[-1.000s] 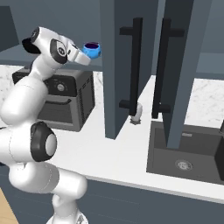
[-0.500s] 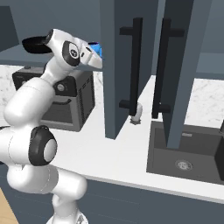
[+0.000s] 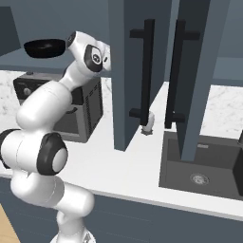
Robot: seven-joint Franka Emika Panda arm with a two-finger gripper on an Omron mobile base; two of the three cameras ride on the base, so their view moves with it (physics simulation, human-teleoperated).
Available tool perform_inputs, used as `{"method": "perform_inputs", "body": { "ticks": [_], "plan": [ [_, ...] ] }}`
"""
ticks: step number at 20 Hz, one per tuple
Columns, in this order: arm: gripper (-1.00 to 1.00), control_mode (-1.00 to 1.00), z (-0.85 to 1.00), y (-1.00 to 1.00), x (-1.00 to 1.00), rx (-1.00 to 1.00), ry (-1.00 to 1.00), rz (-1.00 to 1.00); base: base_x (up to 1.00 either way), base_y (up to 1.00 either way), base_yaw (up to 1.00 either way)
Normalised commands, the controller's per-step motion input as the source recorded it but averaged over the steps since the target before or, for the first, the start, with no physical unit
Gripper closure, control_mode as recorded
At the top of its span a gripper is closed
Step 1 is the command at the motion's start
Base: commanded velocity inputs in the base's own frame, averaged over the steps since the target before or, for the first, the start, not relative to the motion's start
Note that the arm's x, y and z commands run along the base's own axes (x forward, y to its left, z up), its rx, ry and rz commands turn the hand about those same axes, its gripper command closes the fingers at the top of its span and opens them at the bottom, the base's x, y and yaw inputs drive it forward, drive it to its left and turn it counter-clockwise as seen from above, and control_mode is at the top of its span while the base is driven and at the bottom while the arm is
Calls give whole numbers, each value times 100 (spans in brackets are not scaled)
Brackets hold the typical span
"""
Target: Gather all objects into one cabinet and sort the glasses and bowls to opposite sides.
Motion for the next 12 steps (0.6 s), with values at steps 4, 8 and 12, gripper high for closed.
{"method": "perform_inputs", "body": {
  "ticks": [4,8,12],
  "plan": [
    [100,-100,0,-18,23,0,4,0,0,0,0],
    [100,-100,0,-7,31,0,2,0,0,0,0],
    [100,-100,0,-22,30,0,1,0,0,0,0]
  ]
}}
